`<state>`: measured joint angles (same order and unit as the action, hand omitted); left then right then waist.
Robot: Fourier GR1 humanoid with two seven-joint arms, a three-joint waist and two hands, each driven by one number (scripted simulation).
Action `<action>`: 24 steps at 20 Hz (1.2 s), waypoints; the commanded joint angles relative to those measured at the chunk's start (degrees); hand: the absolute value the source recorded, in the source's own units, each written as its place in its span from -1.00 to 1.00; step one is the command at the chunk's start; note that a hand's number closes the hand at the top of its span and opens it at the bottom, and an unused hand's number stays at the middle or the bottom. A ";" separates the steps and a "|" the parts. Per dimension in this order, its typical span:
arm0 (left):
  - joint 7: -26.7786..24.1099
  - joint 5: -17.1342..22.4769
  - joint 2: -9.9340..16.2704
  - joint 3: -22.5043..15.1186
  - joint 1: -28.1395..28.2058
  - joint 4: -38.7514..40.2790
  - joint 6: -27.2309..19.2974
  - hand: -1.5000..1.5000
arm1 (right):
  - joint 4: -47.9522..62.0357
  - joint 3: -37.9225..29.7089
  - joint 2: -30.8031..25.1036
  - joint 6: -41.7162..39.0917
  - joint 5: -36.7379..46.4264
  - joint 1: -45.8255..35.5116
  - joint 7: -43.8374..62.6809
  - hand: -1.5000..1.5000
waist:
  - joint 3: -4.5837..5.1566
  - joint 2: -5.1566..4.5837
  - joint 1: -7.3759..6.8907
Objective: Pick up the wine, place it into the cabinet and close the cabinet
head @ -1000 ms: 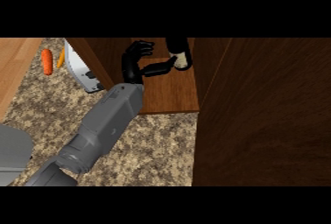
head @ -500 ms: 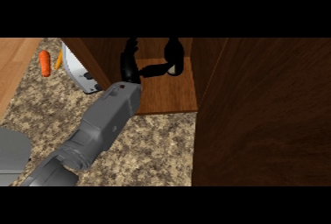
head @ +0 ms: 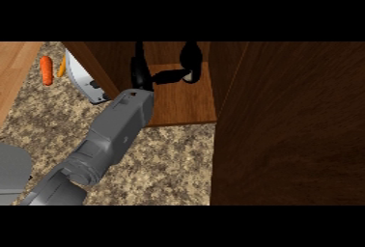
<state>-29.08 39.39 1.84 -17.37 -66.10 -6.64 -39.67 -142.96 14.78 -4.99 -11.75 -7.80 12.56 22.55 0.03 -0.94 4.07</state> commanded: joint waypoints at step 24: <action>-8.77 -2.51 -1.64 0.87 9.58 -19.49 12.82 -1.00 | -11.49 0.30 0.28 2.29 -2.49 4.40 4.07 -1.00 | 0.01 1.62 -4.68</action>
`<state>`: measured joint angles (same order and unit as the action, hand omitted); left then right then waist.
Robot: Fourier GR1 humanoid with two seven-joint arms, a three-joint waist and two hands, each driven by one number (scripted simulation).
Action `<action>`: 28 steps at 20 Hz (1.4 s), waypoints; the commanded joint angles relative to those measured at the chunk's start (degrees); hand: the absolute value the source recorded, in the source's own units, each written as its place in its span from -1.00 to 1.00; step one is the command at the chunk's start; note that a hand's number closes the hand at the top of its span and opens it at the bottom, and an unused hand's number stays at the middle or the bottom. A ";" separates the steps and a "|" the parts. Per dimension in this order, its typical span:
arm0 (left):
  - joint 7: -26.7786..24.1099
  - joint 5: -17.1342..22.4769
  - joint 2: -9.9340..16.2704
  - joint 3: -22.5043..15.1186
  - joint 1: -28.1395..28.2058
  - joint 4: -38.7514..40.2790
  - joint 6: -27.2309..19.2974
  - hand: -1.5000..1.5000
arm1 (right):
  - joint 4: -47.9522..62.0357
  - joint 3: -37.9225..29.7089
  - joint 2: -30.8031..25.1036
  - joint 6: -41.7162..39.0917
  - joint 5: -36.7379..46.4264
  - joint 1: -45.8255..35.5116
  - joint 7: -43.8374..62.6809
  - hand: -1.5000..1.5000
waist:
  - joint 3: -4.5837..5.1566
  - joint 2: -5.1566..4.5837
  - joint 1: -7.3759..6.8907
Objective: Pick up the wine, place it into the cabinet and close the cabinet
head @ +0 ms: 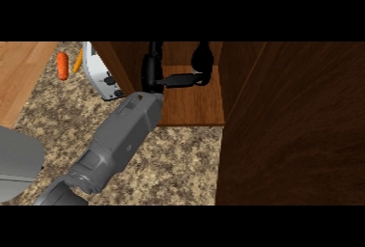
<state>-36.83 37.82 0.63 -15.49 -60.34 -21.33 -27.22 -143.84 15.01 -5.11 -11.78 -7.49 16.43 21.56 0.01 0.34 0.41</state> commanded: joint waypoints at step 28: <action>11.22 -10.21 7.49 -20.82 50.44 -70.10 -10.42 -1.00 | -10.68 -1.79 -3.29 2.46 -5.36 -2.36 7.64 -1.00 | -0.03 -0.06 -0.70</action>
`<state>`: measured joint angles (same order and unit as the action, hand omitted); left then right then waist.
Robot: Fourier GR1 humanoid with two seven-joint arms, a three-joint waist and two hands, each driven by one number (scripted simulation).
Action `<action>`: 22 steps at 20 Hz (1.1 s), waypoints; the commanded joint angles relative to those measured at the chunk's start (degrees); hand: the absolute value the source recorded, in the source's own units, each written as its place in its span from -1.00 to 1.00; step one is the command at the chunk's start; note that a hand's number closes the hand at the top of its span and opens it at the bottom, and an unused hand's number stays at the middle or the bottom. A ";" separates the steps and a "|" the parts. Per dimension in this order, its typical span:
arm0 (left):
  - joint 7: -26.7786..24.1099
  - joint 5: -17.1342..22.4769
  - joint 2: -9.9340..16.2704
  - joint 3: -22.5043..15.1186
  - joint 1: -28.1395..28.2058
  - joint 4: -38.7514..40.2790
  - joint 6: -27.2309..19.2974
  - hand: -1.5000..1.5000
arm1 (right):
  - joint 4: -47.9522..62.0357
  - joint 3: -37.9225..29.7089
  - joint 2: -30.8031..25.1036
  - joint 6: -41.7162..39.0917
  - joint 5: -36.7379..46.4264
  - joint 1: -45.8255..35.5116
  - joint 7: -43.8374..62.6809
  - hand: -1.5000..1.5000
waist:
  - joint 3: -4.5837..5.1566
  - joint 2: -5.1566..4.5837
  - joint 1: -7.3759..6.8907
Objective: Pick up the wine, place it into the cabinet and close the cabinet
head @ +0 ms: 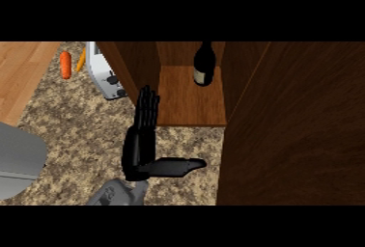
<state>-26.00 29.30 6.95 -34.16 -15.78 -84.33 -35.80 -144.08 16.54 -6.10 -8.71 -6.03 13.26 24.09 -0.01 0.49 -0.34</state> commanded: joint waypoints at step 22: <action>-4.41 0.79 19.68 3.65 30.14 -28.98 5.00 -1.00 | -6.92 26.79 -2.21 -7.50 1.89 -2.12 10.68 1.00 | 0.31 0.03 -0.63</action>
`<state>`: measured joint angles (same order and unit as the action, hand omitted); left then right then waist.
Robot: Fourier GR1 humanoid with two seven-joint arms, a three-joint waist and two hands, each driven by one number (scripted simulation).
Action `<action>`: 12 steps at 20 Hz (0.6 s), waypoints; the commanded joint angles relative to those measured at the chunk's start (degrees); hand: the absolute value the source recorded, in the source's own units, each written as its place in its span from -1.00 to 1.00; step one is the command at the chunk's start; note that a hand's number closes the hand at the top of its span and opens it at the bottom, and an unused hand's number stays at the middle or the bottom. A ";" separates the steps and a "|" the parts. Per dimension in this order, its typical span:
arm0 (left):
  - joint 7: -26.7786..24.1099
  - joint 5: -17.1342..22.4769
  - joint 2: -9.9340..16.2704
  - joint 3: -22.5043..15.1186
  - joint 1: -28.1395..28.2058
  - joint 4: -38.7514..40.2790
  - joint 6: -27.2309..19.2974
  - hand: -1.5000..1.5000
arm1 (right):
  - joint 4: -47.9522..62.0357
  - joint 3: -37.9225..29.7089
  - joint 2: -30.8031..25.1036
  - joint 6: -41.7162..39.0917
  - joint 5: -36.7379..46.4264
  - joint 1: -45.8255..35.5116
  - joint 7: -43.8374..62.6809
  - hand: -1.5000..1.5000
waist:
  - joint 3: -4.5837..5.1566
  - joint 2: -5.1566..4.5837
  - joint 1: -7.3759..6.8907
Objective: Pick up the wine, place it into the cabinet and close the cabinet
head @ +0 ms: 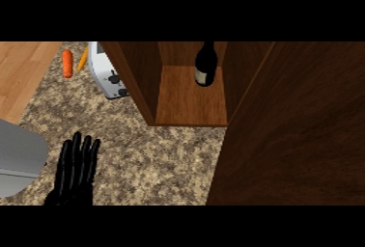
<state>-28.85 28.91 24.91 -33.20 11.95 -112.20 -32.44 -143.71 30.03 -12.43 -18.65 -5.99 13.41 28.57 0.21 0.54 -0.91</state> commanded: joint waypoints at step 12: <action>-2.84 10.27 9.61 13.47 11.24 -5.89 12.34 -1.00 | 7.21 22.96 12.24 18.71 4.67 -19.62 11.03 1.00 | 0.16 -0.09 -1.64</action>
<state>-30.79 36.82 32.65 -22.79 20.72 -117.55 -23.44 -138.10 43.58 -3.28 -7.06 -1.84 0.42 38.78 0.37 0.56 -2.17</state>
